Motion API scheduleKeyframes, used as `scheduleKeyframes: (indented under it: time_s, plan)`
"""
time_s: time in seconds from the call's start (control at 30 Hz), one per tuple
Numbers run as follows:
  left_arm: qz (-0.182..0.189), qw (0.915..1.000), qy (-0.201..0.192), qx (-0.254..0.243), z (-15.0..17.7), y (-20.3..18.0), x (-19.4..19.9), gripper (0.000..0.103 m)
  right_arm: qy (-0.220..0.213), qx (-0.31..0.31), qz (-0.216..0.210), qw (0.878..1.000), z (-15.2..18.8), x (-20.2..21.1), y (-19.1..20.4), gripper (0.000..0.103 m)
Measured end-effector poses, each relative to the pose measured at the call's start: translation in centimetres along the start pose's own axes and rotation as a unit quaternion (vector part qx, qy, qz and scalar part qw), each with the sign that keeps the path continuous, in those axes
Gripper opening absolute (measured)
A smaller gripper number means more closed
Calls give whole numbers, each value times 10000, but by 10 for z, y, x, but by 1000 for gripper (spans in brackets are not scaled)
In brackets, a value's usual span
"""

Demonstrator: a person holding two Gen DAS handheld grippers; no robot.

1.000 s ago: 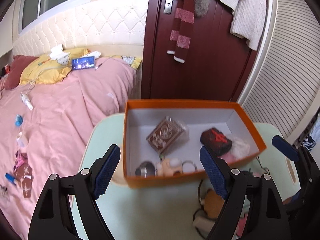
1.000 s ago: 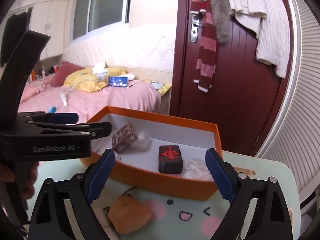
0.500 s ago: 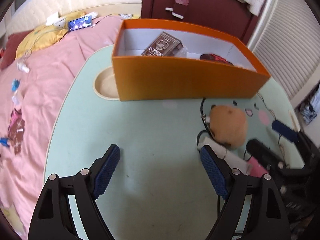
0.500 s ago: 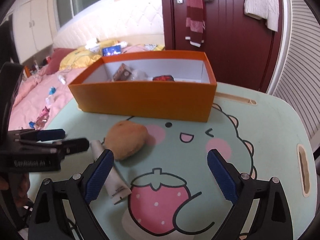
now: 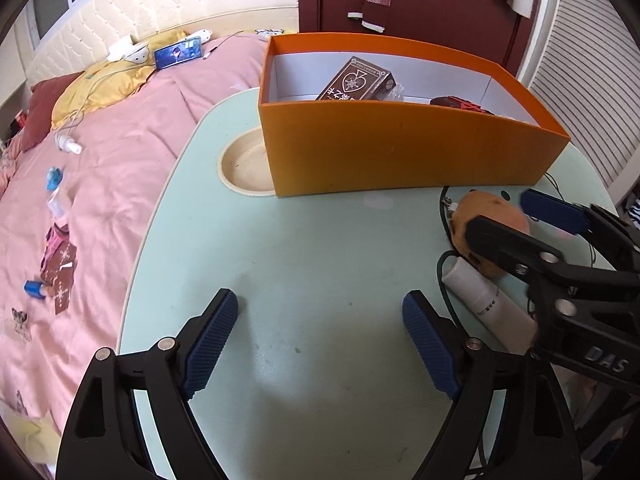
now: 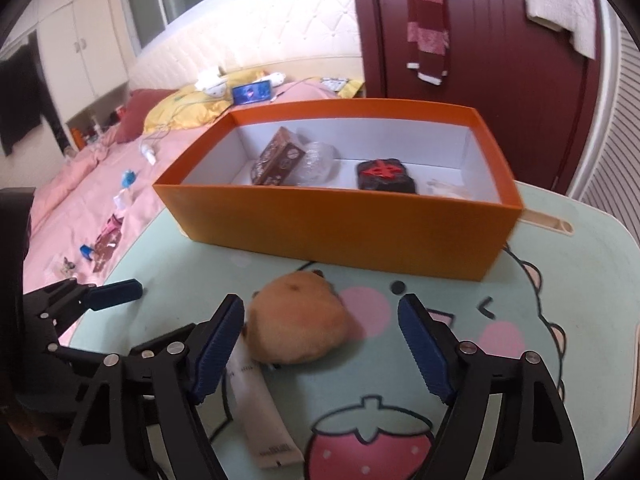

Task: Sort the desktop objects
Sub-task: 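Grasp the white tube with the left tool while the right tool grasps the plush potato, then lower the tube and plush potato into the box and release them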

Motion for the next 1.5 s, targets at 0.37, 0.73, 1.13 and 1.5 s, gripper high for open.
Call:
scheduleKeyframes:
  time_s: [0.37, 0.73, 1.13, 1.5]
  plan:
    - [318, 9995, 59, 16, -5, -1, 1, 87, -51, -241, 199, 9995, 5, 7, -25, 43]
    - [897, 9939, 189, -619, -15, -70, 17, 87, -79, -594, 680, 9959, 36, 47, -71, 43]
    - [775, 9892, 332, -1203, -1, -80, 8, 56, -291, -744, 718, 9942, 34, 60, -83, 44]
    - [807, 9916, -204, -993, -6, -68, 16, 20, -333, -751, 554, 9951, 35, 56, -68, 44]
Point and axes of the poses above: each gripper's, at about its wrist camera, not at the fingertips, and x roughly against the way its jaws point, y to its left, z to its underside, the point moved 7 cm from there along -x, roughly the way its jaws point, and after that the axes turned 3 degrees about -y, right-handed, at the moved point
